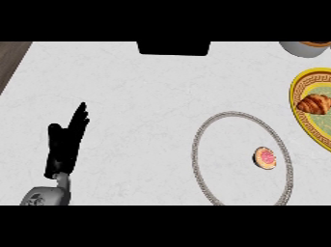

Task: Pick the croissant from the placemat and place it in the plate

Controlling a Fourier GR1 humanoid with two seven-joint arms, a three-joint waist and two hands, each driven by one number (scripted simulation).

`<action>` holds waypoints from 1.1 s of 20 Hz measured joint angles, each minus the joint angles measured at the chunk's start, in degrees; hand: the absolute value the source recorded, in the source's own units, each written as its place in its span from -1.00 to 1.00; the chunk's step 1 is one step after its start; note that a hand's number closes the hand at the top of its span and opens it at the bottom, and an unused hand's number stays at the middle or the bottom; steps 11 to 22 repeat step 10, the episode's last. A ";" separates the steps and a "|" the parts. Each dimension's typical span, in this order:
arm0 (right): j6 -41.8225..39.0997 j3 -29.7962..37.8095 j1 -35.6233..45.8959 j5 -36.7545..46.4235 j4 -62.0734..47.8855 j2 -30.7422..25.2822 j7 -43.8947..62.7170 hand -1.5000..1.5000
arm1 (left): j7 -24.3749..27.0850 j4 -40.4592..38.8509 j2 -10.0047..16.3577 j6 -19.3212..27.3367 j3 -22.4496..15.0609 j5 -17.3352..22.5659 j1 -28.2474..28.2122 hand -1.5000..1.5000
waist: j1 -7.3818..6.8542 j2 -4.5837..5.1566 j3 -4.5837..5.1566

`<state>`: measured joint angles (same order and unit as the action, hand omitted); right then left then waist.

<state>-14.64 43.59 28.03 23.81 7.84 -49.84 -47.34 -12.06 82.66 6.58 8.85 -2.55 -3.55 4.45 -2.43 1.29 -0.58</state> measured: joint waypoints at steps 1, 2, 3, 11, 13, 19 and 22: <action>0.77 0.23 -0.13 -0.17 0.01 0.08 0.06 -1.00 | 0.22 -0.22 -0.01 -0.19 0.12 0.21 0.16 0.00 | -0.08 0.05 -0.01; 1.04 0.50 -0.32 -0.38 -0.08 -0.47 0.51 -1.00 | 0.18 0.02 0.16 -0.35 0.15 0.25 -0.07 0.00 | -0.20 0.06 -0.04; 1.83 0.73 -0.30 -0.56 -0.11 -0.41 0.90 -1.00 | -0.01 -0.07 0.38 -0.53 0.39 0.42 0.23 0.00 | -0.25 0.07 -0.03; 2.49 1.47 -1.32 -1.10 -0.18 -2.18 2.18 -1.00 | -0.46 0.41 0.12 -0.51 -0.32 -0.20 0.30 0.00 | -0.45 0.13 -0.12; 2.49 1.47 -1.32 -1.10 -0.18 -2.18 2.18 -1.00 | -0.46 0.41 0.12 -0.51 -0.32 -0.20 0.30 0.00 | -0.45 0.13 -0.12; 2.49 1.47 -1.32 -1.10 -0.18 -2.18 2.18 -1.00 | -0.46 0.41 0.12 -0.51 -0.32 -0.20 0.30 0.00 | -0.45 0.13 -0.12; 2.49 1.47 -1.32 -1.10 -0.18 -2.18 2.18 -1.00 | -0.46 0.41 0.12 -0.51 -0.32 -0.20 0.30 0.00 | -0.45 0.13 -0.12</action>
